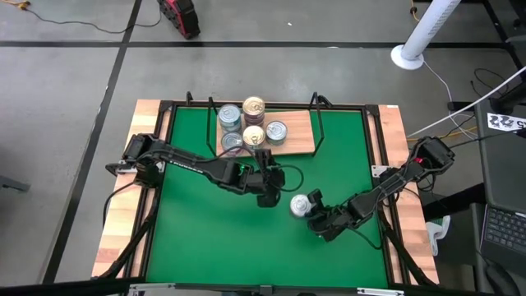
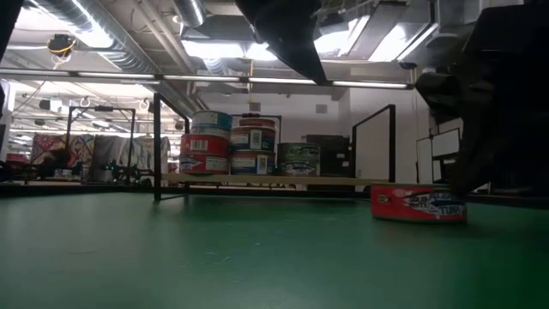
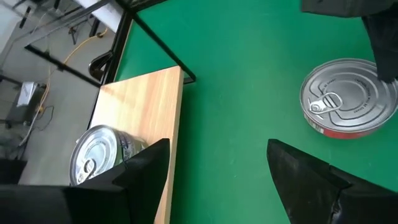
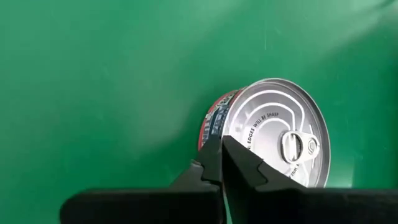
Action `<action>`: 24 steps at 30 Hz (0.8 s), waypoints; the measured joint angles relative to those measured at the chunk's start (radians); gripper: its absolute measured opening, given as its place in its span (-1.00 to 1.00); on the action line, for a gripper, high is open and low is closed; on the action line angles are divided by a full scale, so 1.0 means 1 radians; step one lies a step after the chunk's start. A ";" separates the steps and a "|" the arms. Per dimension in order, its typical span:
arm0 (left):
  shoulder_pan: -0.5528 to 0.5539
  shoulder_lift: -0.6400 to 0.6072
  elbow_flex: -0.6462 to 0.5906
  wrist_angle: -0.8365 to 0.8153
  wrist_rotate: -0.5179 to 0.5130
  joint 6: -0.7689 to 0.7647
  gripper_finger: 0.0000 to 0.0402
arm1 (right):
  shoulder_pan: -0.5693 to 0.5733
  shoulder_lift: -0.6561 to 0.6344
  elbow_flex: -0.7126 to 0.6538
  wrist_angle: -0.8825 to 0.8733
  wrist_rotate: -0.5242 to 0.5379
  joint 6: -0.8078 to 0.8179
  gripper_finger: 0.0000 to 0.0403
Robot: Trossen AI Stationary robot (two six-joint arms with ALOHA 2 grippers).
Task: Stack canned seafood by type on shelf
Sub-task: Stack the red tuna can on top of the other red tuna can on the shelf
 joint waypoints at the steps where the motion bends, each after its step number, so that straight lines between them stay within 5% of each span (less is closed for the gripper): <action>1: -0.003 0.000 0.000 0.000 0.001 0.012 0.32 | 0.000 0.000 0.000 0.007 0.000 0.000 -0.98; 14: -0.117 0.000 0.000 0.000 0.042 0.173 0.32 | -0.109 0.000 0.000 0.052 -0.034 0.168 -0.99; 24: -0.181 0.000 0.000 -0.009 0.042 0.126 0.32 | -0.197 0.000 0.000 0.208 -0.119 0.219 -1.00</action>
